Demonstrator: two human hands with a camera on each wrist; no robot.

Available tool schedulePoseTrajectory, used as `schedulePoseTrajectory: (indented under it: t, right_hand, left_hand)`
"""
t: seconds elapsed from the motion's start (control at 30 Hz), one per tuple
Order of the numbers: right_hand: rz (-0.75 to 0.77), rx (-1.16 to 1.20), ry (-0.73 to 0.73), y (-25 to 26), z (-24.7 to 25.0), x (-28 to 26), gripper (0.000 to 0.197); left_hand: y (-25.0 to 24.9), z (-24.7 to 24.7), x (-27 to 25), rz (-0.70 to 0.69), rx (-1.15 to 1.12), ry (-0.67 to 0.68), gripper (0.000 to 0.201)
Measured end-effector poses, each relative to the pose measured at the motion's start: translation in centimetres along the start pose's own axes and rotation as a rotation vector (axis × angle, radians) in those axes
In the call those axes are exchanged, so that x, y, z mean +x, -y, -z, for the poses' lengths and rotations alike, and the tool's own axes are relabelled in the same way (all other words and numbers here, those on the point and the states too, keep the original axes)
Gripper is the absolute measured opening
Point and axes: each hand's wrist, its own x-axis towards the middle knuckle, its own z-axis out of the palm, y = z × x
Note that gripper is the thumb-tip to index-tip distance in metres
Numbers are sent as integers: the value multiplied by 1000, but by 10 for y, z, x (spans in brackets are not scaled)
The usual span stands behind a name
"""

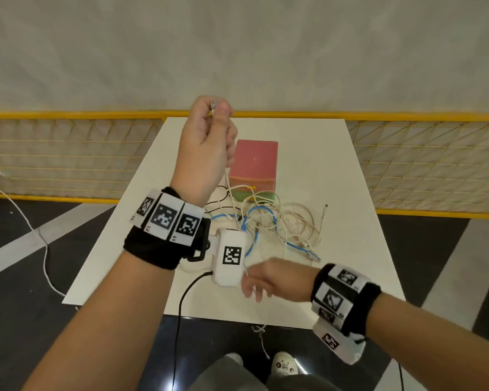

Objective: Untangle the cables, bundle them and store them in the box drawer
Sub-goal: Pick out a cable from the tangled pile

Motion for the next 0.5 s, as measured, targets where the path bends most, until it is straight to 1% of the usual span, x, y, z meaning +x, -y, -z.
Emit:
schedulePoseTrajectory:
  t: [0.07, 0.1, 0.17, 0.23, 0.27, 0.33, 0.37, 0.4, 0.5]
  right_hand:
    - [-69, -152, 78, -28, -15, 10, 26]
    - [-109, -193, 75, -42, -18, 14, 27]
    - [-220, -238, -14, -66, -19, 26, 35]
    - [-377, -325, -113, -76, -14, 37, 32]
    - [-457, -367, -111, -77, -12, 42, 30]
    - [-573, -427, -35, -81, -13, 53, 30]
    - [-602, -430, -7, -85, -15, 57, 29]
    - [-610, -416, -11, -88, -19, 62, 28]
    - [-598, -359, -78, -94, -25, 72, 24]
  left_hand:
    - [3, 12, 1, 30, 2, -21, 22]
    - [5, 17, 1, 51, 8, -21, 22]
    - [9, 26, -2, 108, 32, 3, 23]
    - [15, 32, -10, 167, 75, 50, 21]
    - [19, 33, -14, 191, 101, 74, 19]
    - [29, 33, -23, 232, 129, 124, 14]
    - [35, 33, -27, 249, 127, 152, 13]
    - [41, 33, -30, 264, 125, 179, 14]
    - [52, 34, -38, 296, 140, 200, 21]
